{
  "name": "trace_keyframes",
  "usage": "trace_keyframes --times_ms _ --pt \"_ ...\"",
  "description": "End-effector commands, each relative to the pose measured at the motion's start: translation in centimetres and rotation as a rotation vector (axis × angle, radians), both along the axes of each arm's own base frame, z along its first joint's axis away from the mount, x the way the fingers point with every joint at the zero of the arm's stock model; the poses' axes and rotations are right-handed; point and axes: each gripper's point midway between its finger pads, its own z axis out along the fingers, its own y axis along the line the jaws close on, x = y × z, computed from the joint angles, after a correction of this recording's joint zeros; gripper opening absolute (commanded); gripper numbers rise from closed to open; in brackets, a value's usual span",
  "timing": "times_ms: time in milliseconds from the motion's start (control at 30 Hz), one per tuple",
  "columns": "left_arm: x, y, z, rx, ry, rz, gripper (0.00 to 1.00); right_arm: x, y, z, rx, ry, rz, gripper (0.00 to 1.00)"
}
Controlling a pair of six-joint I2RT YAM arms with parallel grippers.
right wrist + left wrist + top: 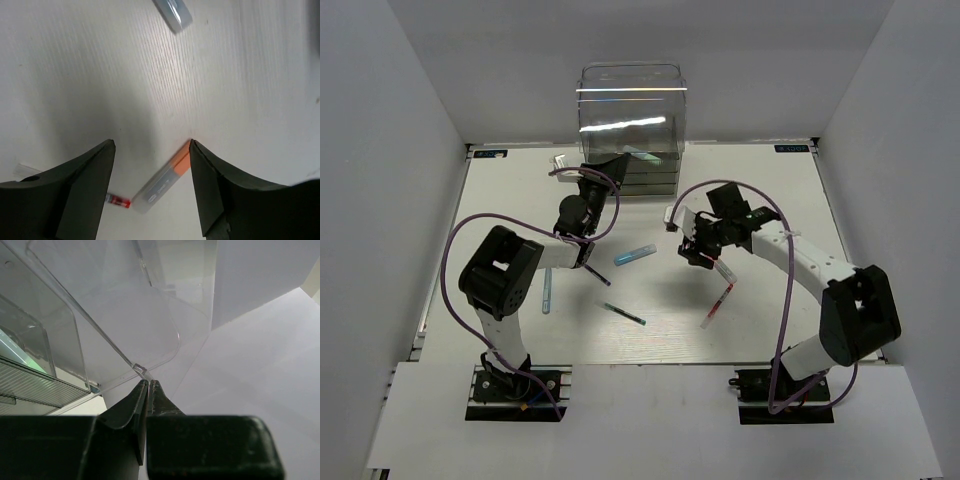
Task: Sort the stationery into containers
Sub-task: Pick up the pen from the center of the board.
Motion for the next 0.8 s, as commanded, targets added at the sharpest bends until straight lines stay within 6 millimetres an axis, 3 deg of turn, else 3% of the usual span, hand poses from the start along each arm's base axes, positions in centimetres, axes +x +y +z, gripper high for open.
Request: trace_keyframes --times_ms 0,233,467,767 --pt "-3.3 2.5 8.5 -0.159 -0.283 0.019 0.05 0.6 -2.6 -0.5 -0.029 0.059 -0.312 0.68" --pt "-3.3 2.5 8.9 -0.171 -0.289 0.014 0.05 0.7 -6.0 -3.6 -0.16 0.132 -0.556 0.71" --pt "-3.3 2.5 8.9 -0.171 -0.289 0.014 0.05 1.1 -8.7 -6.2 -0.263 0.16 -0.673 0.74" --pt "-3.4 2.5 8.7 -0.171 -0.289 0.014 0.05 0.8 -9.5 -8.6 -0.293 0.233 -0.695 0.68"
